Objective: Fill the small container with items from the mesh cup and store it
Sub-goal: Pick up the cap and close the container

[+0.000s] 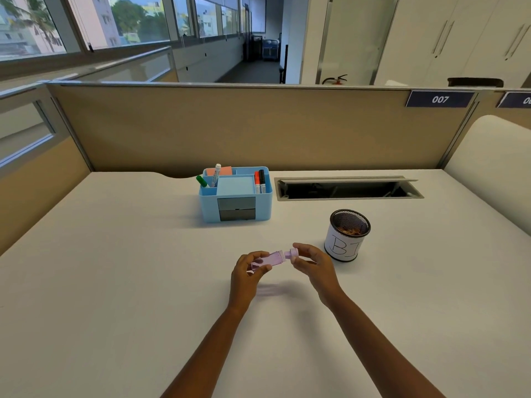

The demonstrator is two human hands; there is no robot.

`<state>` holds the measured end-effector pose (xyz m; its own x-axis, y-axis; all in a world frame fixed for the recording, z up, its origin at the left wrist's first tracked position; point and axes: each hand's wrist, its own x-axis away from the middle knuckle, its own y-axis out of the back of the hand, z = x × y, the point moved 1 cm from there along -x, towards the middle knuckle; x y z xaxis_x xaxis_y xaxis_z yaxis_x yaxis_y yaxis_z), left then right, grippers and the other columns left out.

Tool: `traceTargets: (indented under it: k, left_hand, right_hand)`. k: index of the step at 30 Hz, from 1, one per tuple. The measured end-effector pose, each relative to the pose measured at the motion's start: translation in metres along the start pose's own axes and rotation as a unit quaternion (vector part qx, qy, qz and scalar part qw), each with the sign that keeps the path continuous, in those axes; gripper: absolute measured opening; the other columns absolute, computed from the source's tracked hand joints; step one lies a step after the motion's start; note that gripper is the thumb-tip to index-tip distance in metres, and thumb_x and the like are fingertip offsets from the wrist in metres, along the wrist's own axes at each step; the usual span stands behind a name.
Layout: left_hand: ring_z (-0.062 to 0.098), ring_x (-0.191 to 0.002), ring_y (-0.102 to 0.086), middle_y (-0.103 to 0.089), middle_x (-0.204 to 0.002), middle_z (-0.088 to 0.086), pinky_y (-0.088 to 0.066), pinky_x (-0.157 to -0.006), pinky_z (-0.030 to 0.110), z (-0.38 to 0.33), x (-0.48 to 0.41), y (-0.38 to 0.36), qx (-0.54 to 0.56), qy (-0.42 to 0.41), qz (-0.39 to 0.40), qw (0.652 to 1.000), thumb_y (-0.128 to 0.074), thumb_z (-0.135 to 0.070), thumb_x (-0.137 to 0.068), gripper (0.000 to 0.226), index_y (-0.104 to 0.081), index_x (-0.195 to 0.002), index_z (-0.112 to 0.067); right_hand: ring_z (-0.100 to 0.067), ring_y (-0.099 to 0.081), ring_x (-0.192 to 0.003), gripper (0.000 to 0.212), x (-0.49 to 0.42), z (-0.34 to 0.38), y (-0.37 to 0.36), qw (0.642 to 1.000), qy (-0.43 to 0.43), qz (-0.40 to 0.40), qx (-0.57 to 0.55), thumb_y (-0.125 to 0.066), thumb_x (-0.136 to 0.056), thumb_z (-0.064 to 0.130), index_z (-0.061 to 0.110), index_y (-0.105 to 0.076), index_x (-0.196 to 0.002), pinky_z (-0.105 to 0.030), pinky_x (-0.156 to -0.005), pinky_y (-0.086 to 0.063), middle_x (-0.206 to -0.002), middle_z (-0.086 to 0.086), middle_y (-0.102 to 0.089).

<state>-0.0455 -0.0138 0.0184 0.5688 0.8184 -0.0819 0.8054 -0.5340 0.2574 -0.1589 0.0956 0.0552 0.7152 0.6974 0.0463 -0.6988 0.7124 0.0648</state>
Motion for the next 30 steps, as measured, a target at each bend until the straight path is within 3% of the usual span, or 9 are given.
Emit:
traceTargets:
  k: [11,15,19,22,25,30]
  left_hand:
    - [0.021,-0.093,-0.052,-0.058,-0.12,0.023,-0.042,-0.06,-0.004,-0.001,0.003,-0.005,-0.002,0.0,0.011,1.0,-0.061,-0.003,-0.083,0.031,-0.057,-0.113,0.002]
    - [0.02,-0.092,-0.052,-0.06,-0.119,0.021,-0.043,-0.061,-0.003,-0.004,0.005,-0.007,0.004,0.001,0.017,1.0,-0.061,-0.004,-0.083,0.03,-0.057,-0.112,0.001]
    - [0.02,-0.092,-0.053,-0.061,-0.118,0.021,-0.043,-0.061,-0.003,-0.006,0.006,-0.008,0.009,0.004,0.016,1.0,-0.061,-0.004,-0.083,0.029,-0.057,-0.111,0.001]
    - [0.02,-0.094,-0.053,-0.061,-0.119,0.021,-0.048,-0.072,0.012,-0.009,0.007,-0.01,0.024,0.011,0.016,1.0,-0.06,-0.005,-0.084,0.028,-0.057,-0.111,0.0]
    - [0.02,-0.095,-0.053,-0.06,-0.121,0.018,-0.05,-0.084,0.034,-0.011,0.009,-0.013,0.043,0.033,0.025,0.998,-0.058,-0.008,-0.085,0.03,-0.055,-0.114,-0.002]
    - [0.014,-0.074,-0.058,-0.062,-0.108,0.011,-0.049,-0.051,0.007,-0.01,0.009,-0.018,0.08,0.073,0.023,0.994,-0.053,-0.019,-0.089,0.029,-0.054,-0.116,-0.007]
  right_hand:
    - [-0.027,-0.063,-0.095,0.028,0.003,0.005,-0.001,0.997,0.026,0.029,0.06,-0.064,-0.08,0.005,0.008,-0.063,-0.108,-0.024,-0.077,-0.05,-0.111,-0.014,-0.067]
    - [-0.027,-0.064,-0.094,0.029,0.003,0.005,-0.002,0.995,0.045,0.024,0.088,-0.064,-0.08,0.008,0.007,-0.062,-0.108,-0.031,-0.083,-0.051,-0.111,-0.013,-0.067]
    - [-0.019,-0.063,-0.084,0.023,0.002,0.004,-0.002,0.994,0.055,-0.007,0.094,-0.066,-0.079,0.01,0.008,-0.061,-0.101,-0.018,-0.068,-0.053,-0.094,-0.007,-0.066]
    - [-0.016,-0.063,-0.07,0.009,0.003,0.004,-0.004,0.991,0.085,-0.029,0.102,-0.065,-0.08,0.01,0.01,-0.059,-0.087,-0.008,-0.055,-0.051,-0.086,-0.007,-0.066]
    - [-0.018,-0.062,-0.072,0.009,0.006,0.005,-0.007,0.986,0.111,-0.045,0.12,-0.061,-0.083,0.015,0.011,-0.06,-0.091,-0.011,-0.057,-0.052,-0.09,-0.01,-0.068]
    - [-0.015,-0.054,-0.094,0.03,0.012,-0.001,-0.016,0.962,0.164,-0.028,0.218,-0.053,-0.089,0.014,0.011,-0.052,-0.119,-0.021,-0.076,-0.046,-0.107,-0.001,-0.057]
